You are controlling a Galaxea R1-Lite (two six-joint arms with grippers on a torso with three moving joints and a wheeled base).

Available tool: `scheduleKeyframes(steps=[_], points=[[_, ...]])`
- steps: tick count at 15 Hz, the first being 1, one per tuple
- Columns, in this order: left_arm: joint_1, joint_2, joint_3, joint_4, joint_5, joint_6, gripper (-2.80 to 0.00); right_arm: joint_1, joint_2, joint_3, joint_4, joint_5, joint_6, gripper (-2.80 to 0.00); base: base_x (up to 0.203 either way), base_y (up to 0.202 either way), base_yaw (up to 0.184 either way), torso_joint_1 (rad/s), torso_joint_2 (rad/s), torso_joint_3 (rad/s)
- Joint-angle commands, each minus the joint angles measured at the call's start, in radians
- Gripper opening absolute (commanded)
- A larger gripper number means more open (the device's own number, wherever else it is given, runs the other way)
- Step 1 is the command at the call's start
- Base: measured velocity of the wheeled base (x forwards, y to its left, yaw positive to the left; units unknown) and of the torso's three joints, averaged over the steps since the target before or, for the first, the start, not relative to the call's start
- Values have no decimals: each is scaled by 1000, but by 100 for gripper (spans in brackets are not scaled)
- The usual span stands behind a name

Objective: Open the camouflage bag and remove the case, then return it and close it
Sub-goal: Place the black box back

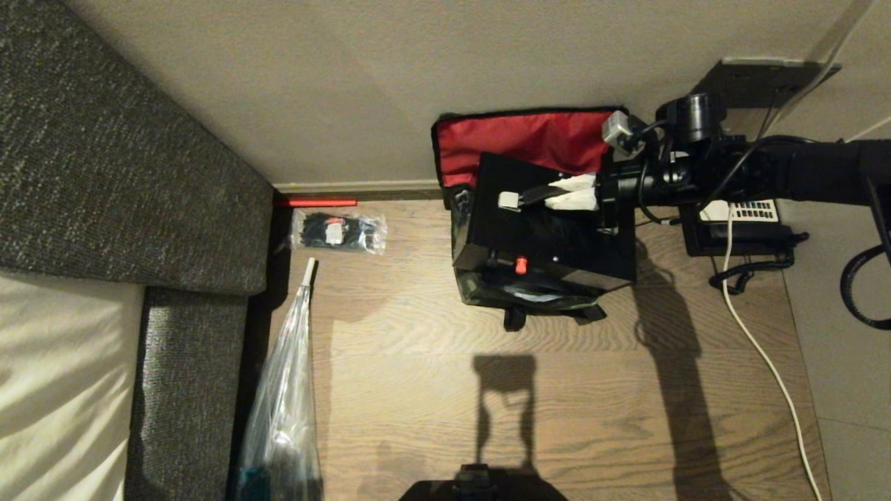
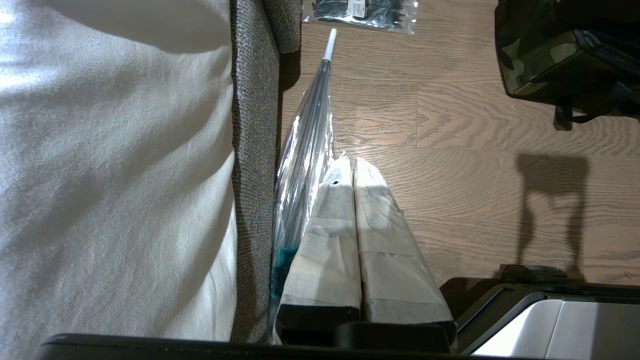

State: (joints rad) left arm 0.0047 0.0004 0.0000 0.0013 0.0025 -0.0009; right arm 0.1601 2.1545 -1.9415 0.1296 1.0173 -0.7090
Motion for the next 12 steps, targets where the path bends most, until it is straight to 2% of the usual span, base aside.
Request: scheduleKeyframes(steps=[1, 9, 12], points=[[1, -2, 3, 0, 1, -1, -280, 3, -12, 2, 19, 5, -7, -280, 0, 0, 0, 0, 0, 0], [1, -2, 2, 0, 1, -1, -280, 16, -82, 28, 74, -2, -15, -280, 0, 0, 0, 0, 0, 0], [1, -2, 2, 0, 1, -1, -280, 17, -101, 35, 110, -34, -120, -280, 0, 0, 0, 0, 0, 0]])
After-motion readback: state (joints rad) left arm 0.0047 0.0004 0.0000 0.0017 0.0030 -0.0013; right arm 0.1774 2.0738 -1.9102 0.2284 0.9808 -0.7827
